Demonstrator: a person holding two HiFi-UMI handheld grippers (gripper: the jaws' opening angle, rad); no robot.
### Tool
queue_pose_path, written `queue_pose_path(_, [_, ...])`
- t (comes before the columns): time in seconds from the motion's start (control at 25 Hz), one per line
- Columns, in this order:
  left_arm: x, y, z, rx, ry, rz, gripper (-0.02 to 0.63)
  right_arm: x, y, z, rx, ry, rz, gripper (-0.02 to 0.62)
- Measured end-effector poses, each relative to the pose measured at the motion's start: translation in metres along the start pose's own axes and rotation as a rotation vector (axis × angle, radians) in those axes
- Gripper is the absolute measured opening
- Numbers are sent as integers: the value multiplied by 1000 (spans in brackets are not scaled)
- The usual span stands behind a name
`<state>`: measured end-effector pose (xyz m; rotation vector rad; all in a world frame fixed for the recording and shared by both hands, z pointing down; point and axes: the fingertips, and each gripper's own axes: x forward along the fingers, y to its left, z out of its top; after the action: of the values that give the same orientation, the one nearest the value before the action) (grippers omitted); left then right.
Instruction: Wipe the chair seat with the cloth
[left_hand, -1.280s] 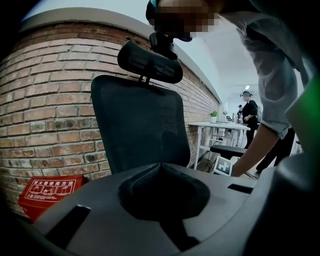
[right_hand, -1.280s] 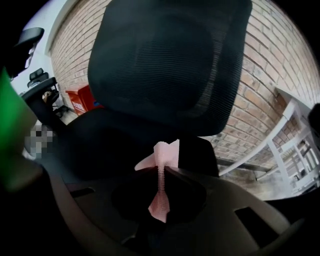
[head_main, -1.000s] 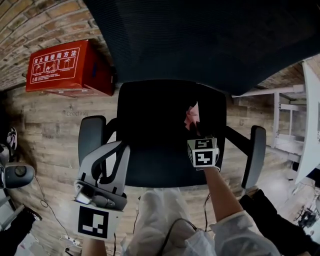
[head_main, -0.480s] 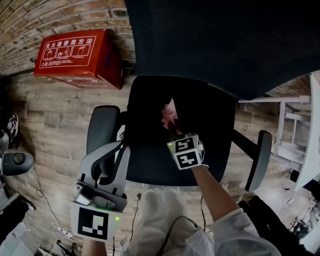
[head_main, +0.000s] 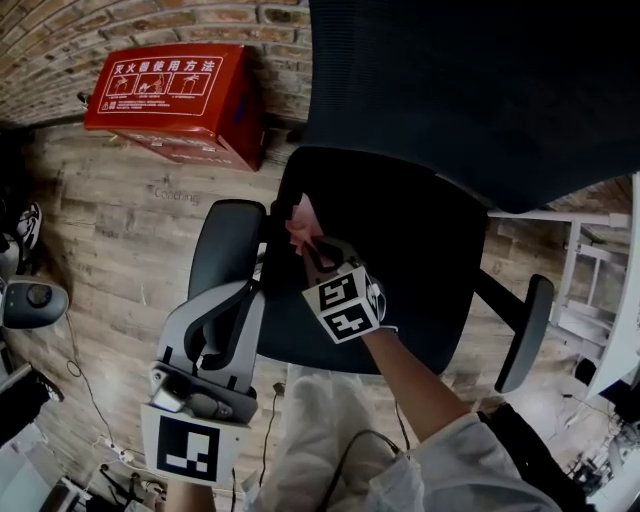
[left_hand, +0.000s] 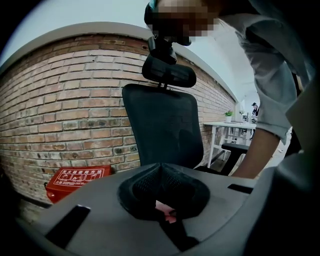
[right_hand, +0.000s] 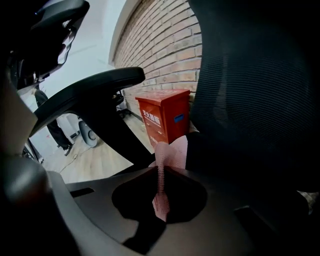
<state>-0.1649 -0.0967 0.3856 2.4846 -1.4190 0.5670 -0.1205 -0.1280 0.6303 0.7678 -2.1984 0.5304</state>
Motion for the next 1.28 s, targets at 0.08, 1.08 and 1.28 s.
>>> queue_pose_path(0.08, [-1,1,-1,-3,-2,8,18,4,9,5,-7,-4,22,52])
queue_pose_path(1.08, [34,-59,14,43,0,-97,18,-50,-59,-66,73,36,-135,52])
queue_pose_path(1.28, [42,-79,19,61,3,-136,18,-82,-89,-99,139,58,-233,52])
